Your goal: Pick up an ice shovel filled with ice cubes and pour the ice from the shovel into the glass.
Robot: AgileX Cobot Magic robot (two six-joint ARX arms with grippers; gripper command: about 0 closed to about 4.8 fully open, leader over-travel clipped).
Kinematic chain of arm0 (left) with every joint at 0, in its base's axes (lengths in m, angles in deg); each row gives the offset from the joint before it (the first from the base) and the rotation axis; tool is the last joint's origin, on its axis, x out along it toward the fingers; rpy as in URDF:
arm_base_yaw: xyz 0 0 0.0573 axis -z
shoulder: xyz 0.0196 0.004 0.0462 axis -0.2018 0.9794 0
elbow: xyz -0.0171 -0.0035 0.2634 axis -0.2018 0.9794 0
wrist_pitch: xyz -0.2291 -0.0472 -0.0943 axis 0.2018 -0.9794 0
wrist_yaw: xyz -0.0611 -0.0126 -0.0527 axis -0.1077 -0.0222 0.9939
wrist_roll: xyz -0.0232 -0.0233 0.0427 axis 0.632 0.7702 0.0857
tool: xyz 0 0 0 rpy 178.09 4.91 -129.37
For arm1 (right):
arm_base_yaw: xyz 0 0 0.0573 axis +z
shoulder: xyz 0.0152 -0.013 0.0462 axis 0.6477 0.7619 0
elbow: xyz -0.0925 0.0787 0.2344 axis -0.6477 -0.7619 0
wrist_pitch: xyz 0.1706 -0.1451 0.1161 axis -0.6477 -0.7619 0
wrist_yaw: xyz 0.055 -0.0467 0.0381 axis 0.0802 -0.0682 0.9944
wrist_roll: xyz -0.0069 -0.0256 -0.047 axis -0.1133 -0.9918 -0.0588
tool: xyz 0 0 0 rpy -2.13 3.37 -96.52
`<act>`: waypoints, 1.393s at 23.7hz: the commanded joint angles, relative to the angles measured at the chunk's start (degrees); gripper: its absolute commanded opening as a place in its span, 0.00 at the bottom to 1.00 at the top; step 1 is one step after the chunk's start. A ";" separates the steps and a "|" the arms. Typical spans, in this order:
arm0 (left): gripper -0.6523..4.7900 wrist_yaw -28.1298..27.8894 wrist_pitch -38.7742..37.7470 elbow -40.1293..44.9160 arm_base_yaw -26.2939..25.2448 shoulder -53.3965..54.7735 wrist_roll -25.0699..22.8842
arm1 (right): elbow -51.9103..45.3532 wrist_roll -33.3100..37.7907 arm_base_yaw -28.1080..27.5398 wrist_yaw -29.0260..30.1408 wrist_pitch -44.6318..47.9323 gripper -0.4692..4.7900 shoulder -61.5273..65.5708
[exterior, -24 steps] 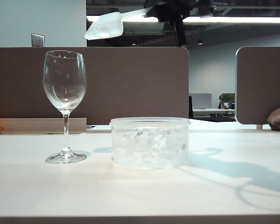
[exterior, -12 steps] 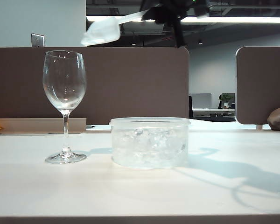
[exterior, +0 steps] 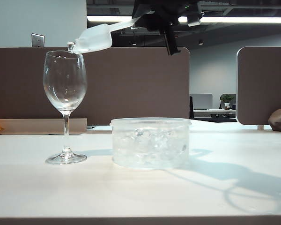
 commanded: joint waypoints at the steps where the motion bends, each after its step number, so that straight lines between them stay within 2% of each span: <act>1: 0.17 0.24 -0.11 0.02 -0.02 0.04 -0.13 | 0.70 -1.25 0.20 0.02 1.29 0.08 -0.37; 11: 0.17 0.24 -0.11 0.02 -0.02 0.04 -0.13 | 5.01 -7.50 0.20 1.07 -4.00 0.08 -0.37; 20: 0.17 0.24 -0.11 0.02 -0.02 0.04 -0.13 | 5.42 -7.69 0.37 2.19 -5.18 0.08 -0.37; 25: 0.17 0.24 -0.11 0.02 -0.02 0.04 -0.13 | 5.40 -8.81 0.52 0.90 -4.52 0.08 -0.39; 33: 0.17 0.24 -0.11 0.02 -0.02 0.04 -0.13 | 5.35 -8.66 -2.03 0.20 -2.19 0.08 -0.61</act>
